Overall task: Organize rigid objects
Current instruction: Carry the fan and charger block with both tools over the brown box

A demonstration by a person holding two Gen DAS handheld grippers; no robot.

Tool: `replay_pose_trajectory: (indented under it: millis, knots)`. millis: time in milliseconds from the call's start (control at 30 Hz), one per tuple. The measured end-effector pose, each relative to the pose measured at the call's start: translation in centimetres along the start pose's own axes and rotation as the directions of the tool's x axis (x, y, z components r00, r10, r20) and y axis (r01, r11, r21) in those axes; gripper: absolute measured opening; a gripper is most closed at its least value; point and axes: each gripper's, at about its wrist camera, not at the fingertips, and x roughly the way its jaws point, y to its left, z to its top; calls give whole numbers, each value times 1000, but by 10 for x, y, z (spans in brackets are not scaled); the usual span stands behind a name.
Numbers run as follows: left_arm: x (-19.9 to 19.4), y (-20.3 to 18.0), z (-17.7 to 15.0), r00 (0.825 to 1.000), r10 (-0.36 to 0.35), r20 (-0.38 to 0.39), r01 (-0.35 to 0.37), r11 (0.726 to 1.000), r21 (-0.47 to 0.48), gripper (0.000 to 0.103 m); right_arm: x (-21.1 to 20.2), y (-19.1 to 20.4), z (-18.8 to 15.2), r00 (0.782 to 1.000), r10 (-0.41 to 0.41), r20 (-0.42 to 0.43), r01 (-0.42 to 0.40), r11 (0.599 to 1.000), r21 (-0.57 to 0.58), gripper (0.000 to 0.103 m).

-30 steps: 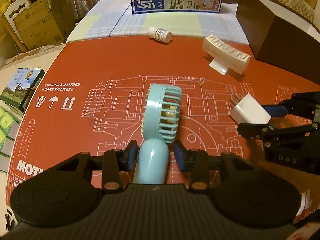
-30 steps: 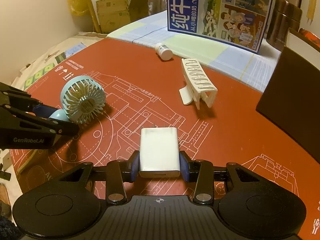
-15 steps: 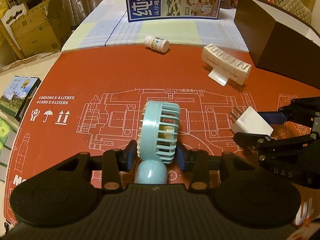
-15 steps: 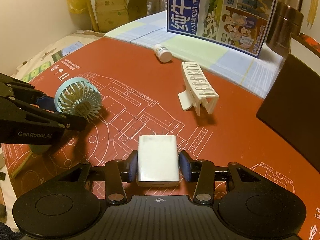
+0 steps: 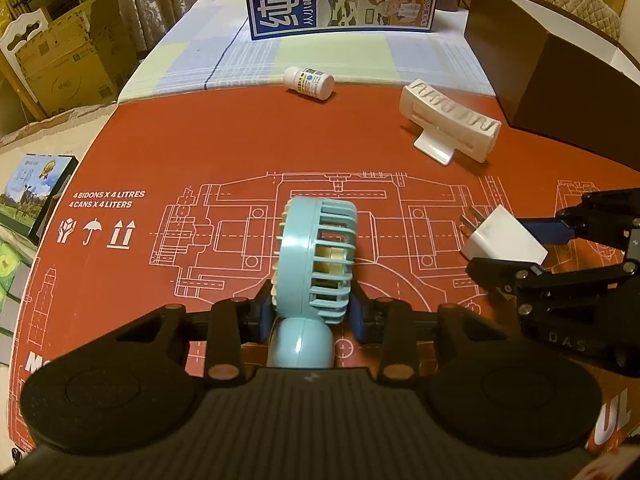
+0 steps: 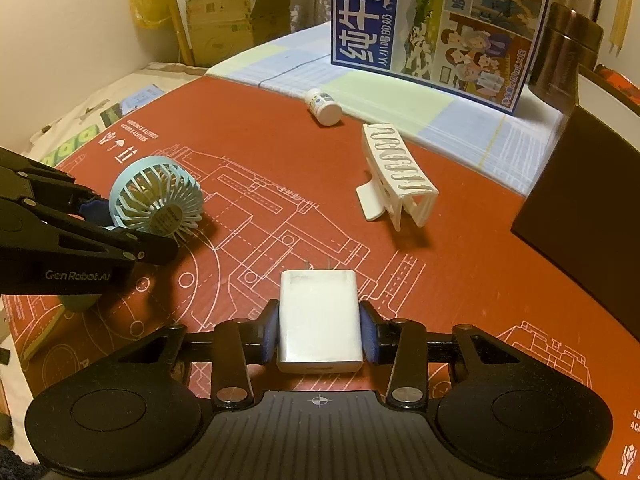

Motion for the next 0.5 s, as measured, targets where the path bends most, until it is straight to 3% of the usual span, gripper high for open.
replay_pose_trajectory:
  millis: [500]
  knots:
    - [-7, -2, 3, 1000, -11, 2, 11, 1000, 4, 31, -4, -2, 0, 1000, 0, -16, 1, 1000, 25, 38]
